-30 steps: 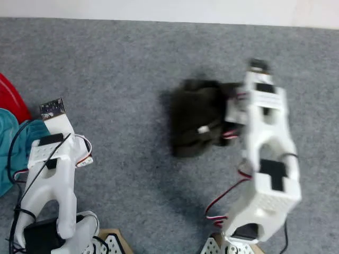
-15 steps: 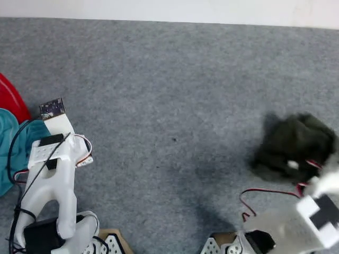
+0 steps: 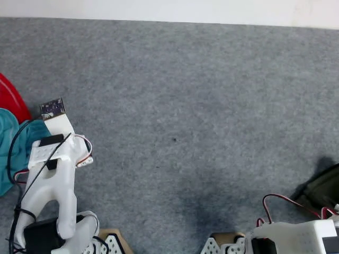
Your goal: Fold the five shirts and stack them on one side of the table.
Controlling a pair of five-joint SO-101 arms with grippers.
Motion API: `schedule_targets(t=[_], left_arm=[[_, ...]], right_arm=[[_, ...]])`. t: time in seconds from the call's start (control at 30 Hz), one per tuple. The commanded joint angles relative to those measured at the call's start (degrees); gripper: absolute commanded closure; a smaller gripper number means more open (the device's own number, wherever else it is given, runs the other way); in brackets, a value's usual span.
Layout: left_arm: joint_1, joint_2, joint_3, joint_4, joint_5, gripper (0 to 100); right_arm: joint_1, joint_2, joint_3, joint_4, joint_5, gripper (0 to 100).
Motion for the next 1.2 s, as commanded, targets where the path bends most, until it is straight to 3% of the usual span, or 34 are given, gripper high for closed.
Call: schedule_targets(t=[0.0,0.2,0.27,0.43,0.5,0.7,0.9,1.17], left_arm=[[0.75,-1.27,0.31,-2.02,0.53,100],[0.75,-1.27,0.66,-2.29,0.53,100],[0.75,-1.27,0.75,-3.16,0.53,100],[0.75,-1.27,0.84,-3.69,0.53,100],[0.75,-1.27,0.84,-3.78,0.53,100],[0.75,-1.27,0.84,-3.87,0.53,100],[0.75,-1.19,0.84,-4.84,0.53,100],[0.75,-1.19,0.92,-4.92,0.53,100]], right_arm=[[-0.04,-3.47,-0.57,0.75,0.62,98.3],[-4.88,-5.85,-6.81,10.42,-5.89,68.4],[-7.69,-8.13,-11.21,15.16,-5.01,64.3],[-13.93,-14.81,-22.73,25.8,-5.71,64.2],[-15.34,-17.1,-25.98,28.53,-9.32,64.2],[-19.38,-19.3,-27.47,33.89,-11.16,68.0],[-22.29,-16.57,-22.64,32.66,-11.08,87.7],[-23.52,-8.4,-19.38,25.63,-11.08,87.7]])
